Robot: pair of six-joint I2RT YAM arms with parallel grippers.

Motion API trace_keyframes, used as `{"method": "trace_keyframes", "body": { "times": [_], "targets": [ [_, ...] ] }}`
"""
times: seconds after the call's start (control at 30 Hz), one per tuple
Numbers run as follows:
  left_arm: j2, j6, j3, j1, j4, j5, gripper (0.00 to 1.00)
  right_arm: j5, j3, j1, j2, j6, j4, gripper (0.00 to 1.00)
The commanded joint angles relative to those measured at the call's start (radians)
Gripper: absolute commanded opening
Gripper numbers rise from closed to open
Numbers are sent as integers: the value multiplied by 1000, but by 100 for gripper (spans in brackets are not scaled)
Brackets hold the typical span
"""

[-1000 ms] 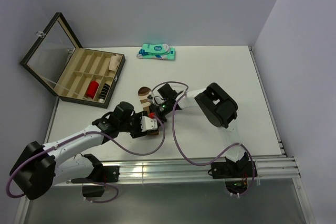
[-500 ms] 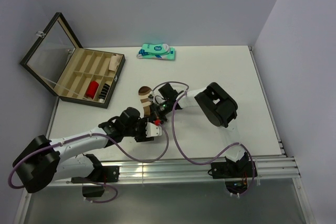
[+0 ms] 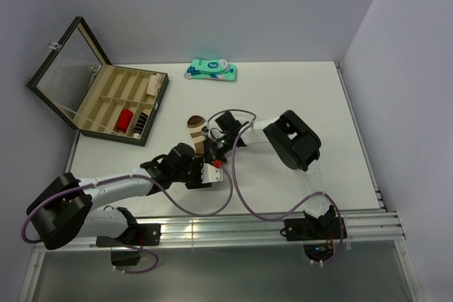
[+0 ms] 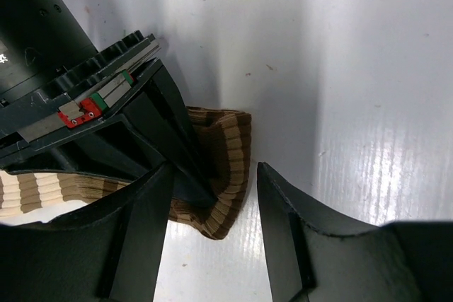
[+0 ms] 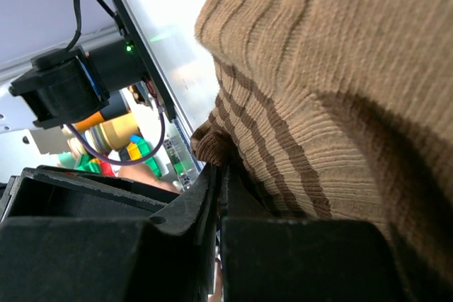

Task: Roll the socks
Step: Roll the sock at the center of the board.

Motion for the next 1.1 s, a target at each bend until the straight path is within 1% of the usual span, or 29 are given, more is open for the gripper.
{"method": "trace_keyframes", "body": {
  "times": [0.0, 0.03, 0.33, 0.57, 0.73, 0.8, 0.97, 1.07],
  "targets": [
    [66, 3, 52, -10, -9, 14, 56, 64, -2, -5, 32, -24, 0, 1],
    [77, 7, 60, -10, -43, 17, 55, 62, -2, -7, 32, -25, -1, 1],
    [175, 38, 102, -10, -94, 20, 52, 62, 1, -7, 25, -28, -11, 1],
    [176, 61, 115, -13, -149, 58, 53, 65, 13, -7, 28, -36, -29, 1],
    [140, 53, 117, -30, -158, 58, 54, 65, 14, -7, 29, -36, -28, 2],
    [142, 58, 131, -32, -190, 63, 54, 67, 14, -7, 29, -36, -29, 1],
    [114, 49, 111, -64, -172, 45, 54, 70, 7, -7, 28, -41, -27, 1],
    [122, 49, 122, -71, -193, 49, 53, 71, 1, -7, 32, -38, -23, 1]
  ]
}}
